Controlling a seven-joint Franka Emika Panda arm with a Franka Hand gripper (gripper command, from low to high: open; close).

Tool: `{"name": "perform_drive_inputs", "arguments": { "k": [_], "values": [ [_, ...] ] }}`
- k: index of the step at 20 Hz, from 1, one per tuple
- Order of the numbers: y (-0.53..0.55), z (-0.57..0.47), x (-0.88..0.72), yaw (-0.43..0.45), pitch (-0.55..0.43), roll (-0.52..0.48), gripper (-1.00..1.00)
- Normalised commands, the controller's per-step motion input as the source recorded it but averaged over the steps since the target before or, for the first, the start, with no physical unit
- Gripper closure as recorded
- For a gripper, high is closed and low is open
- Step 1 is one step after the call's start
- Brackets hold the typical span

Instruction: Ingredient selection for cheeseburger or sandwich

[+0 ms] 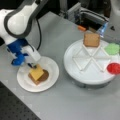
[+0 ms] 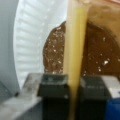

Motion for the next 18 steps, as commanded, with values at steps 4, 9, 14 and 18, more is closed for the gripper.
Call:
{"name": "perform_drive_inputs", "arguments": {
  "k": [4, 9, 14, 18],
  "values": [
    [-0.07, 0.02, 0.28, 0.018, 0.098, 0.069, 1.0],
    [-0.07, 0.04, 0.26, 0.019, 0.097, 0.058, 1.0],
    [-0.07, 0.05, 0.23, 0.025, 0.092, 0.063, 1.0],
    [-0.07, 0.04, 0.19, 0.041, 0.094, 0.059, 1.0]
  ]
}}
